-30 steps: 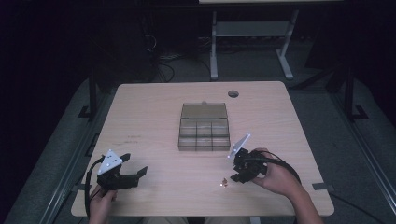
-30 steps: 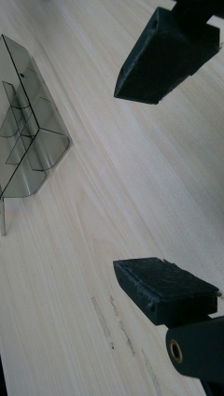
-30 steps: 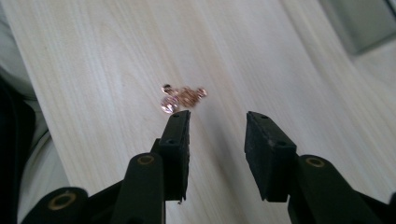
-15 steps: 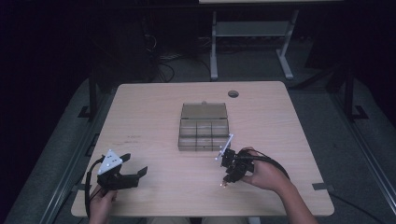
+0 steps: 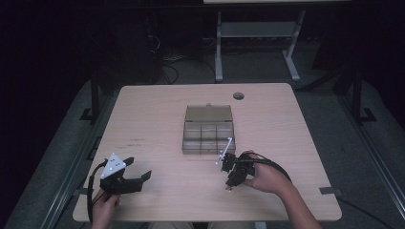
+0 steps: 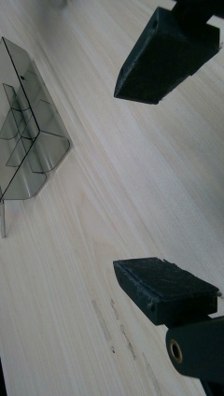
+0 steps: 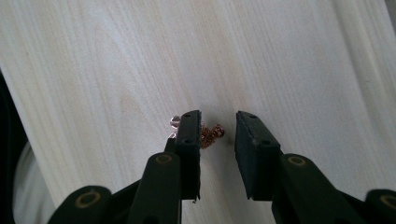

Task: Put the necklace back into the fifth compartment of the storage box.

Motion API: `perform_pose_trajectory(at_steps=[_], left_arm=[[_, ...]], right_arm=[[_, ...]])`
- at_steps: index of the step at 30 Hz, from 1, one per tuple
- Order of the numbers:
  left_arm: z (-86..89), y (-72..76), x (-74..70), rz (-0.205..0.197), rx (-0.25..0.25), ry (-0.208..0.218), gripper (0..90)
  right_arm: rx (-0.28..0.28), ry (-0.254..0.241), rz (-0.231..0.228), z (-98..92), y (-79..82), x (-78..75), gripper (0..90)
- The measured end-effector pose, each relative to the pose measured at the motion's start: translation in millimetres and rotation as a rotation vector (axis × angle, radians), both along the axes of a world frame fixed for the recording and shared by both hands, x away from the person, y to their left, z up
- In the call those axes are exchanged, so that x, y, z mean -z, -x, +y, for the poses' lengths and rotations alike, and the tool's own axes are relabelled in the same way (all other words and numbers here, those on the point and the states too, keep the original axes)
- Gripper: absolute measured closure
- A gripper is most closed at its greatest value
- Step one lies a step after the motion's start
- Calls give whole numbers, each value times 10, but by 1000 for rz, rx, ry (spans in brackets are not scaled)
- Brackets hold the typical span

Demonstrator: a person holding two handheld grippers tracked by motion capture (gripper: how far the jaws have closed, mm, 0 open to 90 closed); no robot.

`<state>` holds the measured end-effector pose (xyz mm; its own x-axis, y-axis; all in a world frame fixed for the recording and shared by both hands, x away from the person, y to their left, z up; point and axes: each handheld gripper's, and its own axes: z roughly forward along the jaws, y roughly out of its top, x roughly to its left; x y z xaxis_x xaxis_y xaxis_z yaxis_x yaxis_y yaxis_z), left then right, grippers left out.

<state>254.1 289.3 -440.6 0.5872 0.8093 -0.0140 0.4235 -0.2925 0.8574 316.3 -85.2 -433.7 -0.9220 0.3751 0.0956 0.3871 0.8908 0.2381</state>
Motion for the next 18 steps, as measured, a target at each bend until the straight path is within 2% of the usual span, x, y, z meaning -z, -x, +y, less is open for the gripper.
perform_pose_trajectory(at_steps=[9,14,15,18], left_arm=[[-2,0,0,-1,0,1,143],[-7,6,-2,-4,-1,5,143],[-7,6,-2,-4,-2,5,143],[-5,5,-2,-3,-2,4,143]], right_arm=[[-10,39,5,34,10,33,742],[-16,67,-11,61,16,31,759],[-29,90,-31,89,32,29,775],[-35,95,-36,99,43,28,803]])
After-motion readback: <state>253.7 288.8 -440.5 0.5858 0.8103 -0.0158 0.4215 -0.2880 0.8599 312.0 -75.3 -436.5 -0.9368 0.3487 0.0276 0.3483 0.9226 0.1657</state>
